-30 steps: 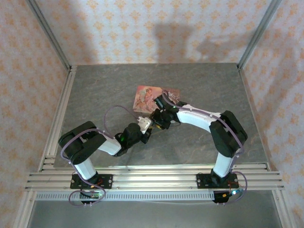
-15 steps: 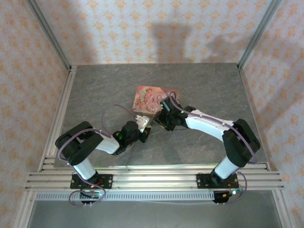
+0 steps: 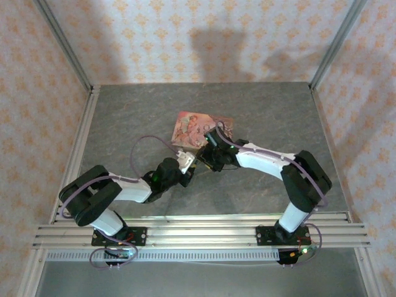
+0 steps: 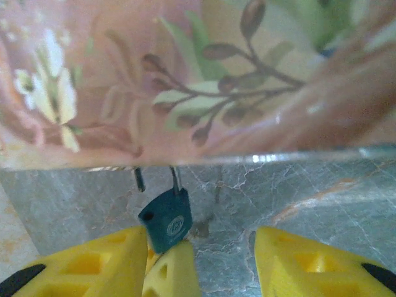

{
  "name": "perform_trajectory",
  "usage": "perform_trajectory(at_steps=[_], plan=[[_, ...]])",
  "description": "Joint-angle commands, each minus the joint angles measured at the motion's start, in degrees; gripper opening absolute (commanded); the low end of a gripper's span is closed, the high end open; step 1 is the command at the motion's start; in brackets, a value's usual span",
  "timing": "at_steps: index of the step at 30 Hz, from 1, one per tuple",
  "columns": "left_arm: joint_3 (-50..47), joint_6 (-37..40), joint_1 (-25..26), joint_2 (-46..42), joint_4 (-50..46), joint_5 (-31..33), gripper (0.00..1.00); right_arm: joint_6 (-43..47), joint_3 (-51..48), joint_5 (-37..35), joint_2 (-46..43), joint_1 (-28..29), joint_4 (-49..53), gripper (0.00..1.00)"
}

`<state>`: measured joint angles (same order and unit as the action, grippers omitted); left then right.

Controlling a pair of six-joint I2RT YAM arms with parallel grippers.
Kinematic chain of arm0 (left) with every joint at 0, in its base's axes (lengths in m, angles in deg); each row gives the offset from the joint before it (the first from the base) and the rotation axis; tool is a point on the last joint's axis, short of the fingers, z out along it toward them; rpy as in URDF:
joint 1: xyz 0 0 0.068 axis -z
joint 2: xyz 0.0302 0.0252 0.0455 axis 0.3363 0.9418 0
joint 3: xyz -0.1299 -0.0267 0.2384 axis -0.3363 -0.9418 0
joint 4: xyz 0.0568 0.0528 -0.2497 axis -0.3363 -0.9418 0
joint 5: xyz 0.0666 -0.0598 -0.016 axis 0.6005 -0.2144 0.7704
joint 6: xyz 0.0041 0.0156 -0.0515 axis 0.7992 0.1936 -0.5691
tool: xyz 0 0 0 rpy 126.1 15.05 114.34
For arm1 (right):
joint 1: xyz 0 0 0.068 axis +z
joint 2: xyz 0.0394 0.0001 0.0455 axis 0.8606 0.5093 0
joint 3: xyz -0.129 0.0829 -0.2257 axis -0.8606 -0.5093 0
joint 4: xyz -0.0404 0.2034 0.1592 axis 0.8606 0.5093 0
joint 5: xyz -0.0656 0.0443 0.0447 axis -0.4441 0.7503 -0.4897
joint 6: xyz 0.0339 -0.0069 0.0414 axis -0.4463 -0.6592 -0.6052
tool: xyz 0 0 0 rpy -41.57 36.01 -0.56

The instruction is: Unlock the padlock with the key

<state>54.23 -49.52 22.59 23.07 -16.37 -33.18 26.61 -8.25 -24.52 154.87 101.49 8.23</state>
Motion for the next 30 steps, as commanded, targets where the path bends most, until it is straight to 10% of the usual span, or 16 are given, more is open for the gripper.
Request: perform_trajectory(at_steps=[1,22,30], plan=[[1.17,5.06,1.29,-2.09,-5.05,4.18,0.0,-0.21,2.75,1.71,1.71,0.65,-0.04,0.49],[3.32,6.47,3.48,-2.02,-7.63,6.54,0.0,2.66,4.99,2.93,4.53,2.06,3.53,0.32],[3.71,6.57,3.92,-2.12,-8.31,6.73,0.0,3.04,5.54,3.62,6.11,2.19,3.51,0.42]])
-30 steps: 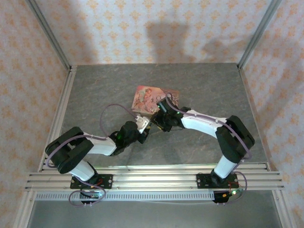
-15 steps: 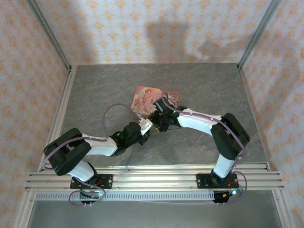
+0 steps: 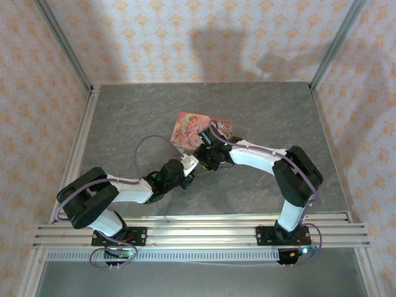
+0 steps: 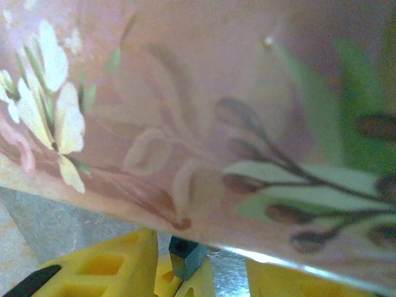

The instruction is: Unlock the padlock with the key

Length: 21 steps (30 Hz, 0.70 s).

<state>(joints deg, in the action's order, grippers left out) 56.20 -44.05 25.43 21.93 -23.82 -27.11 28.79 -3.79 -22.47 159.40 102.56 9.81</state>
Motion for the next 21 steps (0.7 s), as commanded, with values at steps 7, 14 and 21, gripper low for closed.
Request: perform_trajectory(at_steps=[7,14,21], plan=[[2.1,-0.3,1.31,-1.28,-0.39,0.43,0.0,0.25,1.28,2.32,2.65,1.12,0.72,0.37],[1.1,-4.63,1.26,-2.04,3.29,-0.93,0.0,-2.37,0.02,3.79,3.3,1.05,-3.08,0.22],[0.44,-6.71,1.28,-2.2,5.19,-1.29,0.0,-2.03,-0.58,2.76,1.96,1.1,-2.82,0.0]])
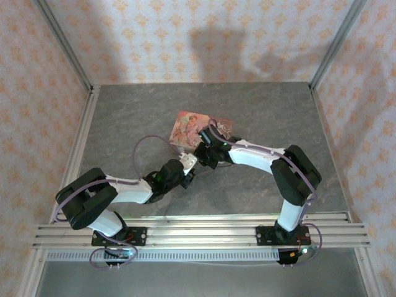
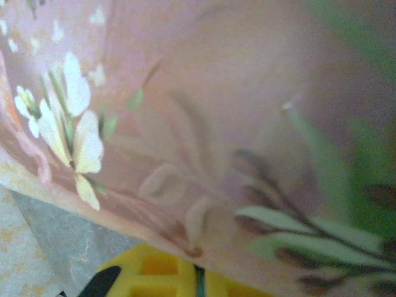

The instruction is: Unlock the padlock with the key

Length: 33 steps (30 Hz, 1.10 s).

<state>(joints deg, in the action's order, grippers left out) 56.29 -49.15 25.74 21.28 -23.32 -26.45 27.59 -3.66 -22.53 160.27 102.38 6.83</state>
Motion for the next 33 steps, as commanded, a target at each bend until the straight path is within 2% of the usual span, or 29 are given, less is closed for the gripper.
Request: perform_trajectory(at_steps=[1,6,7,11,14,23,33], plan=[[0.27,-1.76,0.93,-1.64,4.82,-1.97,0.0,-0.67,-0.85,2.48,0.85,1.29,0.16,0.0],[-0.35,-2.23,0.85,-2.81,4.68,-1.55,0.0,1.03,-2.14,0.22,-1.52,1.29,0.53,0.0],[-0.65,-2.47,0.87,-3.3,4.53,-1.43,0.04,1.47,-2.58,-0.36,-2.22,1.29,0.27,0.0],[-1.59,-3.75,0.91,-6.44,2.14,-0.81,0.31,2.94,-4.03,-2.04,-4.35,1.21,-0.2,0.0],[-3.85,-5.41,0.76,-10.31,0.44,0.03,0.4,3.13,-5.45,-2.81,-5.27,0.95,-0.47,0.0],[-8.04,-11.07,-1.76,-23.52,-11.22,3.25,0.45,2.97,-10.56,-5.3,-9.05,-1.09,-1.49,0.0],[-8.92,-14.93,-3.29,-29.77,-17.77,6.05,0.47,10.05,-5.55,-3.26,-8.59,-4.72,4.53,0.0]])
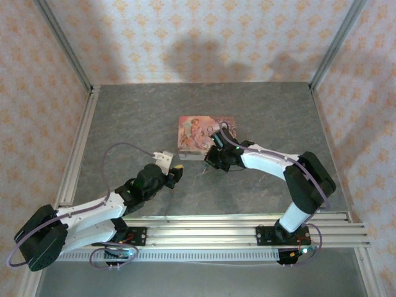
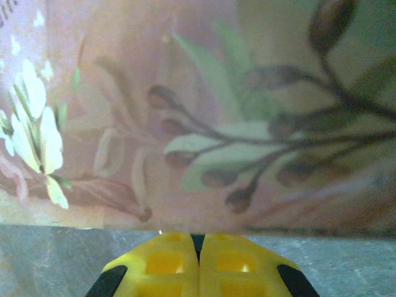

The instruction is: Unlock the padlock with the key

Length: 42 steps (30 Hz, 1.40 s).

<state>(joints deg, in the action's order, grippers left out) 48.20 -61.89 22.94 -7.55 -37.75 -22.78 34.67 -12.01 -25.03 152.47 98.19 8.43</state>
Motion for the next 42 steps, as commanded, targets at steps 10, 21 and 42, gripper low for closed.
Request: perform_trajectory(at_steps=[10,21,42], plan=[[0.24,-3.97,-0.57,-1.25,-4.99,1.9,0.48,5.76,6.39,-0.37,-2.95,-0.75,7.9,0.0],[2.28,-4.53,-0.58,3.52,-3.94,0.89,0.48,4.51,3.9,-1.48,-4.16,-0.75,3.54,0.0],[-0.35,-5.31,-0.58,-0.64,-4.69,1.47,0.49,-21.65,-14.04,-6.04,-6.44,-0.57,-24.41,0.0]])
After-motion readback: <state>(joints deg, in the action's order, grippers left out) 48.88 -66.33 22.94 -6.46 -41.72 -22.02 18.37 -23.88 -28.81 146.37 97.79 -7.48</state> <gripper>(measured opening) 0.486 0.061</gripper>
